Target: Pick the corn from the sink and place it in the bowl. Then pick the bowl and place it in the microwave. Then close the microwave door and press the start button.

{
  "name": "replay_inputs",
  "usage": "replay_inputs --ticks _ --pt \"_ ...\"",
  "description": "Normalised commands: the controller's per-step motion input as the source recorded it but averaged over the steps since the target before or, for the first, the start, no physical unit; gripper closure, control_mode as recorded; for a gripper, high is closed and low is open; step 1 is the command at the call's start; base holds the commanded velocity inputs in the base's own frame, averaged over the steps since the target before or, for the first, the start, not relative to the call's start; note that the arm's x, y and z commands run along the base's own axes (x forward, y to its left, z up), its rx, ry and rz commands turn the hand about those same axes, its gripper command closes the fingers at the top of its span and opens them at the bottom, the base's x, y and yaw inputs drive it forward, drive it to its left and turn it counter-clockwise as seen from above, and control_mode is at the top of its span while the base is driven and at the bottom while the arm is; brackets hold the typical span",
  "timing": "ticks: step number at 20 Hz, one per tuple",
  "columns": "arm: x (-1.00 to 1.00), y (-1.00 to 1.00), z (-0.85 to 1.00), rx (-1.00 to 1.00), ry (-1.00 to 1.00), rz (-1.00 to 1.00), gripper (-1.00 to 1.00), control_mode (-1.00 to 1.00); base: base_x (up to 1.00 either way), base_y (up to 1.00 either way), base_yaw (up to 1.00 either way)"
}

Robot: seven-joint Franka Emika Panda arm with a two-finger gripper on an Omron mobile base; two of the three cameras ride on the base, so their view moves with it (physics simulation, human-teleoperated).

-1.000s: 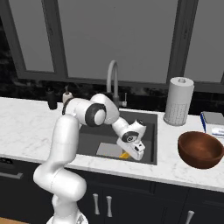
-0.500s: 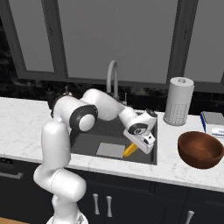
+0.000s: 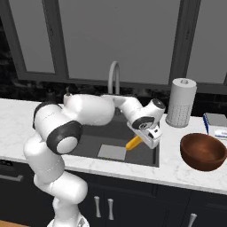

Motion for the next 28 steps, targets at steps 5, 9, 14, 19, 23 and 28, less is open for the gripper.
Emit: replay_inputs --ticks 5,9,14,19,23,28 --pt "-0.43 -0.34 0.85 0.00 -0.07 -0.09 1.00 -1.00 0.00 0.00 0.00" --pt "-0.34 -0.58 0.59 0.00 -0.09 -0.10 1.00 -1.00 0.00 0.00 0.00" --pt "-0.19 -0.77 0.18 0.00 -0.02 -0.11 1.00 -1.00 0.00 0.00 0.00" --pt "-0.03 -0.85 0.03 0.00 0.00 -0.13 1.00 -1.00 0.00 0.00 0.00" --pt "0.00 -0.89 0.19 0.00 0.00 -0.14 1.00 -1.00 0.00 0.00 0.00" --pt "0.00 -0.79 0.23 0.00 0.00 -0.16 1.00 -1.00 0.00 0.00 0.00"
